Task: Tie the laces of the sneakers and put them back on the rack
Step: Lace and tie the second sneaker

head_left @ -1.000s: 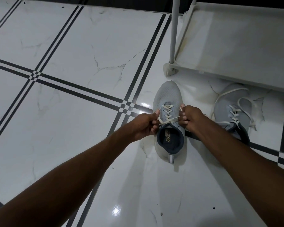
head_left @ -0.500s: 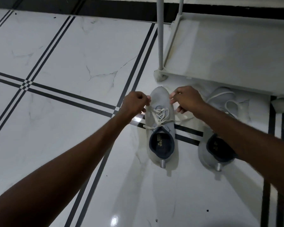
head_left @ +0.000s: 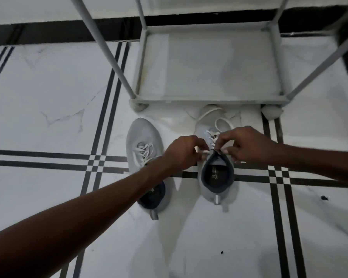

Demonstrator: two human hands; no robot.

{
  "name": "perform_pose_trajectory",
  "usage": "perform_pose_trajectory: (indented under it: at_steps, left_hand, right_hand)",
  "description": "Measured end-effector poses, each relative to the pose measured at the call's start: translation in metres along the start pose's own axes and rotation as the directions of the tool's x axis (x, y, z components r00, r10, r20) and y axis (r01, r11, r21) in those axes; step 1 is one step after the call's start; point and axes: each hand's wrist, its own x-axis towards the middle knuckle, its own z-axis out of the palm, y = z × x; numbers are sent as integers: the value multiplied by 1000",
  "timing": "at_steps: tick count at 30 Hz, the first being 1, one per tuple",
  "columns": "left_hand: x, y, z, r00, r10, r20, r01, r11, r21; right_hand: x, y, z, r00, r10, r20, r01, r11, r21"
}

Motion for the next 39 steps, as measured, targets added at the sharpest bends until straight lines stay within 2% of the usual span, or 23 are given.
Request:
perform_pose_trajectory:
  at_steps: [3, 5, 8, 11, 13, 16, 18, 20, 21, 22, 23, 24, 25, 26, 27, 28, 29, 30, 32, 35, 36, 38, 39]
  left_hand:
    - [2, 2, 8, 1000, -13, -28, 15, 997, 74]
    - [4, 6, 6, 1000, -11, -21, 13, 998, 69]
    - [7, 8, -4, 999, -26, 37, 23, 997, 72]
    - [5, -2, -10, 995, 14, 104, -43, 957, 286]
    - [1, -6, -10, 991, -27, 134, -32, 909, 416]
    - [1, -7, -6, 991, -63, 114, 3, 886, 463]
    - [3, -7, -6, 998, -15, 66, -17, 890, 456]
    - [-1, -9, -10, 995, 29, -97, 12, 915, 403]
    - [-4, -10, -11, 978, 3, -207, 73, 930, 360]
    - [-7, -8, -11, 953, -60, -298, 159, 934, 319]
    - [-9, -6, -9, 930, -173, -324, 271, 918, 288]
    - [-10, -5, -7, 904, -315, -289, 379, 903, 202]
    - [-10, -4, -5, 858, -479, -188, 488, 873, 5]
    - [-8, -1, -2, 803, -596, -23, 572, 780, -256]
    - [-5, 2, 2, 757, -642, 118, 612, 636, -470]
    - [-1, 5, 4, 748, -640, 179, 602, 537, -591]
    - [4, 7, 6, 757, -632, 165, 567, 511, -646]
    - [8, 11, 5, 765, -630, 130, 529, 501, -685]
    - [18, 17, -1, 780, -622, 68, 448, 480, -755]
    - [27, 27, -14, 832, -540, 132, 386, 391, -836]
    - [26, 32, -16, 859, -489, 151, 380, 413, -827]
    - [22, 38, -13, 906, -393, 156, 364, 538, -761]
    - [20, 41, -12, 924, -351, 148, 345, 604, -719]
  right_hand:
    - [-21, 20, 14, 985, 60, -159, -50, 997, 67]
    - [-25, 28, 23, 976, 83, -202, -61, 992, 114]
    - [-22, 36, 27, 973, 98, -211, -71, 988, 134]
    - [-18, 46, 29, 969, 87, -231, -76, 995, 59]
    - [-15, 49, 33, 973, 75, -218, -75, 997, 6]
    - [-10, 53, 35, 976, 103, -193, -112, 993, -34]
    - [-9, 55, 30, 969, 146, -197, -140, 989, 44]
    - [-11, 55, 26, 939, 178, -296, -145, 981, 128]
    - [-14, 52, 26, 905, 190, -382, -147, 979, 138]
    - [-16, 48, 27, 864, 220, -452, -170, 974, 151]
    - [-18, 44, 29, 826, 274, -492, -216, 961, 173]
    - [-17, 40, 31, 812, 362, -458, -297, 932, 209]
    - [-15, 37, 32, 812, 465, -353, -385, 881, 275]
    - [-12, 34, 32, 803, 561, -199, -463, 798, 386]
    - [-8, 31, 33, 785, 619, -31, -517, 681, 518]
    - [-4, 27, 32, 763, 639, 101, -542, 546, 639]
    - [0, 23, 30, 752, 639, 163, -529, 437, 727]
    - [3, 22, 28, 758, 631, 167, -492, 384, 781]
    - [9, 22, 21, 794, 600, 93, -402, 404, 822]
    - [10, 17, 5, 858, 507, -79, -251, 549, 797]
    - [10, 15, 0, 876, 459, -148, -196, 619, 760]
    - [9, 7, -10, 893, 353, -278, -87, 742, 665]
    - [8, 2, -15, 896, 310, -318, -40, 770, 637]
